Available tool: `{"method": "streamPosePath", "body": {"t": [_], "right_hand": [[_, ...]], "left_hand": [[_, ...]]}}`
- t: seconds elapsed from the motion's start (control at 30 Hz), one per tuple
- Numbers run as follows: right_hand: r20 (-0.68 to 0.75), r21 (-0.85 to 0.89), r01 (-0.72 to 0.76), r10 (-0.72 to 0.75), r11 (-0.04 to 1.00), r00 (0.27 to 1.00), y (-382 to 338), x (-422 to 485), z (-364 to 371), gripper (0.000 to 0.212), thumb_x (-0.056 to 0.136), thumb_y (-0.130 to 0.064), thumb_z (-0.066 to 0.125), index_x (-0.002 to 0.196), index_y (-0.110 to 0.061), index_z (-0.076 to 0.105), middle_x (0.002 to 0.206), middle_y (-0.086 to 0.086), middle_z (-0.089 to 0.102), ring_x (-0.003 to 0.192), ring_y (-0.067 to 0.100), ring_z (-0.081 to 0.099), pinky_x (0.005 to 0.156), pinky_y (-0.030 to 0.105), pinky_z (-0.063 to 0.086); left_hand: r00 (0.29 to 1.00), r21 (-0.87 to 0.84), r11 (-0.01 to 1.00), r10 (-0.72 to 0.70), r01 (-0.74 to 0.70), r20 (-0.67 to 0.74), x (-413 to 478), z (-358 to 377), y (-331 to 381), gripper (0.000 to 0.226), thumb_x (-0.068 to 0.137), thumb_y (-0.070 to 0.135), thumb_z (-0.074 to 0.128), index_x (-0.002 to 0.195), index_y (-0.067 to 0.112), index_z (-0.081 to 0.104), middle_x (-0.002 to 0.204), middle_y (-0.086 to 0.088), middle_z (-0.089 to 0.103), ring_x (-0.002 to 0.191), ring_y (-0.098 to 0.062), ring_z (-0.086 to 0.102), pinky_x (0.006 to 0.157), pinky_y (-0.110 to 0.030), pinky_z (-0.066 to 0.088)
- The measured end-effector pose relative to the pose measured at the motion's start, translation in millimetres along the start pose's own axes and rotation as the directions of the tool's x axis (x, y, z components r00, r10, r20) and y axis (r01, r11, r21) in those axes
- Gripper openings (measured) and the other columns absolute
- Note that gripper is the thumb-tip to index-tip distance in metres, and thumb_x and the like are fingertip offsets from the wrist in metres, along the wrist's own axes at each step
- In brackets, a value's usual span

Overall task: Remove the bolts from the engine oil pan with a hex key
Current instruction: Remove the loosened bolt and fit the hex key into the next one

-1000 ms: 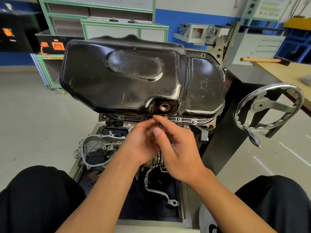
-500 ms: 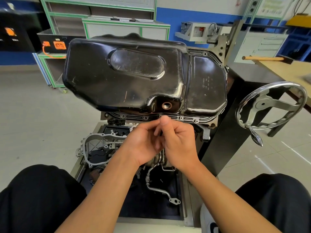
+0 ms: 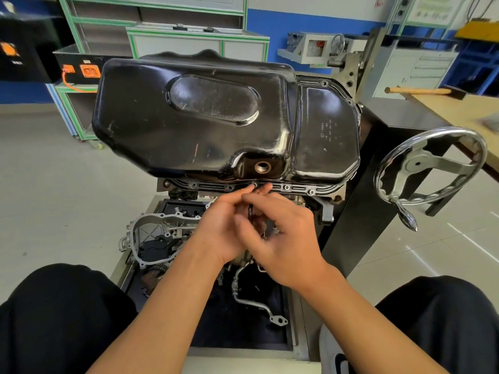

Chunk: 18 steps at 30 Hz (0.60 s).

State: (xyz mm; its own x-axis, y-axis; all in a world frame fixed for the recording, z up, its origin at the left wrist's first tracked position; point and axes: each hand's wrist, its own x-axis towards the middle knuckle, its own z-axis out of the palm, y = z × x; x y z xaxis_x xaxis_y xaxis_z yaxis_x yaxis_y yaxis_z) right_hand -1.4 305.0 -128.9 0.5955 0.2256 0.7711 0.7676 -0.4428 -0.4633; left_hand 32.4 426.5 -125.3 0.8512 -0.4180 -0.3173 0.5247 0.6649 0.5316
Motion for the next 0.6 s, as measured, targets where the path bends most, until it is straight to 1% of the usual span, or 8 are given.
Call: {"method": "streamPosePath", "body": {"t": [0.1, 0.17, 0.27, 0.33, 0.37, 0.43, 0.53, 0.6], "right_hand": [[0.020, 0.129, -0.046, 0.044, 0.991, 0.999, 5.3, -2.3, -1.3, 0.029, 0.097, -0.016, 0.061, 0.123, -0.002, 0.066, 0.095, 0.006, 0.071, 0.090, 0.017, 0.067, 0.083, 0.025, 0.053], [0.048, 0.324, -0.195, 0.189, 0.926, 0.981, 5.8, -1.3, -0.9, 0.028, 0.099, -0.024, 0.052, 0.118, -0.013, 0.068, 0.089, -0.005, 0.072, 0.084, 0.010, 0.068, 0.079, 0.023, 0.053], [0.115, 0.562, -0.355, 0.354, 0.747, 0.928, -0.5, 5.5, 3.0, 0.026, 0.097, -0.039, 0.052, 0.091, -0.025, 0.072, 0.067, -0.003, 0.069, 0.064, 0.013, 0.065, 0.062, 0.024, 0.053], [0.145, 0.633, -0.420, 0.433, 0.651, 0.890, -5.3, 12.2, 5.4, 0.037, 0.092, -0.051, 0.057, 0.076, -0.020, 0.070, 0.057, 0.001, 0.066, 0.055, 0.017, 0.063, 0.053, 0.024, 0.050], [0.151, 0.643, -0.444, 0.465, 0.624, 0.872, -6.2, 15.2, 5.9, 0.043, 0.090, -0.053, 0.057, 0.071, -0.017, 0.069, 0.052, 0.003, 0.063, 0.051, 0.019, 0.062, 0.050, 0.023, 0.049], [0.137, 0.622, -0.459, 0.488, 0.635, 0.862, -6.1, 18.2, 6.5, 0.052, 0.089, -0.053, 0.054, 0.061, -0.010, 0.064, 0.046, 0.006, 0.056, 0.045, 0.016, 0.057, 0.049, 0.020, 0.045], [0.117, 0.523, -0.436, 0.445, 0.732, 0.888, -6.8, 14.2, 5.8, 0.053, 0.090, -0.036, 0.071, 0.049, -0.006, 0.056, 0.043, 0.006, 0.048, 0.044, 0.007, 0.044, 0.051, 0.014, 0.038], [0.126, 0.381, -0.417, 0.401, 0.825, 0.907, -8.0, 8.3, 5.8, 0.043, 0.082, -0.021, 0.081, 0.049, -0.012, 0.056, 0.044, -0.003, 0.049, 0.045, 0.003, 0.041, 0.057, 0.013, 0.039]], "left_hand": [[1.000, -0.023, 1.000, 0.010, -0.010, -0.014, -1.0, 3.3, 0.5, 0.024, 0.081, 0.021, 0.061, 0.088, 0.006, 0.079, 0.086, -0.003, 0.067, 0.082, -0.013, 0.064, 0.104, -0.026, 0.041], [0.998, 0.004, 0.999, 0.053, -0.052, -0.047, -1.1, 5.1, 0.2, 0.023, 0.080, 0.021, 0.062, 0.086, 0.007, 0.079, 0.080, -0.001, 0.053, 0.081, -0.014, 0.052, 0.108, -0.025, 0.032], [0.994, 0.052, 0.995, 0.090, -0.087, -0.066, -1.2, 6.1, -0.7, 0.022, 0.076, 0.022, 0.064, 0.084, 0.008, 0.079, 0.059, -0.002, 0.043, 0.064, -0.014, 0.041, 0.069, -0.019, 0.044], [0.995, 0.065, 0.995, 0.082, -0.079, -0.058, -0.2, 4.8, -1.8, 0.018, 0.078, 0.022, 0.062, 0.083, 0.007, 0.070, 0.049, -0.003, 0.040, 0.050, -0.014, 0.039, 0.044, -0.022, 0.044], [0.996, 0.064, 0.995, 0.078, -0.075, -0.049, 0.7, 3.7, -2.6, 0.016, 0.080, 0.023, 0.061, 0.079, 0.007, 0.063, 0.044, -0.003, 0.038, 0.044, -0.014, 0.040, 0.045, -0.022, 0.046], [0.997, 0.060, 0.996, 0.073, -0.070, -0.038, 3.1, 0.8, -3.3, 0.017, 0.080, 0.023, 0.062, 0.075, 0.008, 0.056, 0.044, -0.003, 0.042, 0.050, -0.015, 0.047, 0.070, -0.024, 0.051], [0.997, 0.032, 0.998, 0.062, -0.061, -0.043, 5.1, -4.0, -3.3, 0.017, 0.077, 0.019, 0.065, 0.083, 0.007, 0.076, 0.088, -0.005, 0.062, 0.089, -0.018, 0.059, 0.103, -0.028, 0.040], [0.999, -0.015, 1.000, 0.022, -0.023, -0.049, 4.4, -5.6, -2.1, 0.021, 0.079, 0.017, 0.065, 0.085, 0.005, 0.080, 0.087, -0.003, 0.071, 0.080, -0.015, 0.070, 0.085, -0.027, 0.057]]}}
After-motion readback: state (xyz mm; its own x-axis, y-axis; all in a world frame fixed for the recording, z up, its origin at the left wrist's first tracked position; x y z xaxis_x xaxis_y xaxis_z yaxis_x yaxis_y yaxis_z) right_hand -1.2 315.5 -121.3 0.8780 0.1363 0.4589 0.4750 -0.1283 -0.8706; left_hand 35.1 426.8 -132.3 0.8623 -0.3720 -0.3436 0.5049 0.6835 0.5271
